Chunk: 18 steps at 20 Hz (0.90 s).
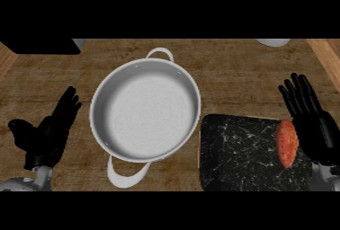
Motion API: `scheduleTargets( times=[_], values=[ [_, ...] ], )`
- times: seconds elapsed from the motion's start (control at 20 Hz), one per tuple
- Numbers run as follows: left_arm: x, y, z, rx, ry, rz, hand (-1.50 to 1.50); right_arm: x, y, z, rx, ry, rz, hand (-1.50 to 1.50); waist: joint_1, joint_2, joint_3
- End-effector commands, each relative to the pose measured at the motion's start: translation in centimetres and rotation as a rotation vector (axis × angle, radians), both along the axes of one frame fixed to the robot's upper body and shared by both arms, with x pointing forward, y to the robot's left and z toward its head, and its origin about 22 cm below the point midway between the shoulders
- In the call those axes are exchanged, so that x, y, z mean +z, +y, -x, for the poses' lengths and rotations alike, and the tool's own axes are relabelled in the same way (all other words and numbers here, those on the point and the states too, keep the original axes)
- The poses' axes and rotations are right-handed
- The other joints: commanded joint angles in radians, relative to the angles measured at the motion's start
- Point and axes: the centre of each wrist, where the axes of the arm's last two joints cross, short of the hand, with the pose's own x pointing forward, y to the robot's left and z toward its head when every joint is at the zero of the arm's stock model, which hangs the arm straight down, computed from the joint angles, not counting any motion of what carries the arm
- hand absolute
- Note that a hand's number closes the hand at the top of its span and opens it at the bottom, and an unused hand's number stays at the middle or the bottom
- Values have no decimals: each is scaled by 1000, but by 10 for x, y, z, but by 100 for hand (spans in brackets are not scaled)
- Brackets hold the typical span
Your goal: Pick the sweet potato from the tray and place it in the pot
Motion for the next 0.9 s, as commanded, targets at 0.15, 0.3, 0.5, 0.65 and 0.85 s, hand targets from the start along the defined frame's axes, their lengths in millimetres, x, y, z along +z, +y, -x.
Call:
scheduleTargets(
  times=[0.15,0.3,0.5,0.65,0.85],
  values=[
    [-8,48,-2,108,44,-250,0,13,-28,-7,-340,152,141,150,-14,32,-1],
    [-16,61,6,158,115,-266,0,12,-93,12,-517,216,683,150,-27,68,-38],
    [-25,78,8,214,213,-294,0,-7,-73,12,-999,52,513,-150,-36,40,-5],
    [-18,79,-4,203,230,-300,0,-17,-32,22,-1011,42,574,-150,-34,31,-5],
    [-19,75,-6,198,236,-303,0,-1,-11,26,-1007,119,666,-150,-26,28,-7]
  ],
)
